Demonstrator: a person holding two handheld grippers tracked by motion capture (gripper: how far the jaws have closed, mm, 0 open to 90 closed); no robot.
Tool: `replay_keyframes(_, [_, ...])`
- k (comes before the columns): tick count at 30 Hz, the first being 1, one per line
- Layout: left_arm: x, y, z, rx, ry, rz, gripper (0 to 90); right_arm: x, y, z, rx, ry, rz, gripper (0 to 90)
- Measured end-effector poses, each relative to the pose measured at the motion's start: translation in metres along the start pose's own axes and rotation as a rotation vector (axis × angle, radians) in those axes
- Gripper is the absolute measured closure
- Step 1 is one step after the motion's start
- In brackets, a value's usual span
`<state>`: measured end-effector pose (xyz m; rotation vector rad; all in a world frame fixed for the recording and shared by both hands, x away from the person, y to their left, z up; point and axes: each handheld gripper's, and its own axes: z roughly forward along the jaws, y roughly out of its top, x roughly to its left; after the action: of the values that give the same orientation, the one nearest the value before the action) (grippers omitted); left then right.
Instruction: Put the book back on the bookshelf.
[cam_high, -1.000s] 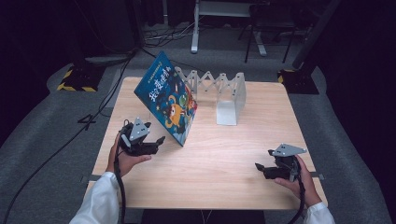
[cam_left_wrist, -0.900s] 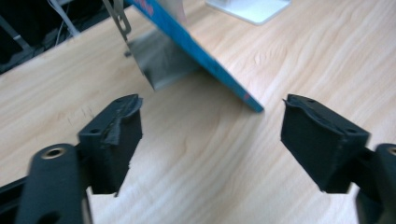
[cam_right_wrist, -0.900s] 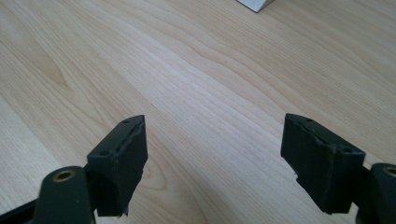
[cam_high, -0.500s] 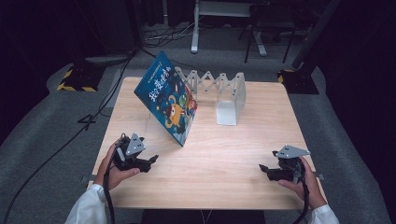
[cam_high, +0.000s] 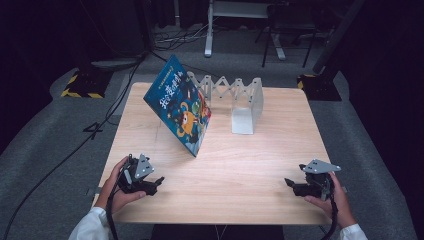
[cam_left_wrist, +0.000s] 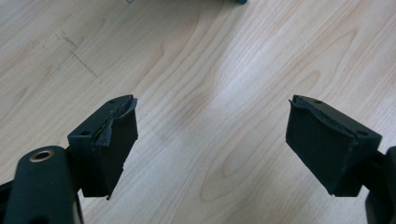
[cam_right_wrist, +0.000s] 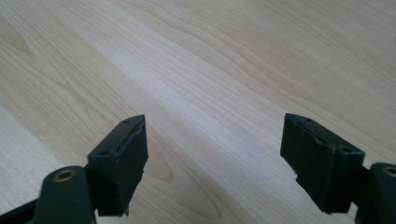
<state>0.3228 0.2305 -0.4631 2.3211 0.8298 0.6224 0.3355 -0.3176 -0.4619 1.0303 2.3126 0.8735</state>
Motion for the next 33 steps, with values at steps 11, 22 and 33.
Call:
replay_keyframes(11, [-0.002, -0.021, -0.003, 0.033, -0.004, -0.016, 17.5, -0.012, -0.021, 0.002, 0.021, -0.031, 0.017, 23.8])
replay_keyframes(22, [0.003, -0.048, 0.000, 0.056, -0.032, -0.088, 17.5, -0.022, -0.039, 0.002, 0.020, -0.034, 0.084, 23.7])
replay_keyframes(33, [0.019, -0.072, -0.001, -0.004, -0.088, -0.261, 16.3, -0.030, -0.060, 0.004, -0.016, -0.002, 0.201, 21.8])
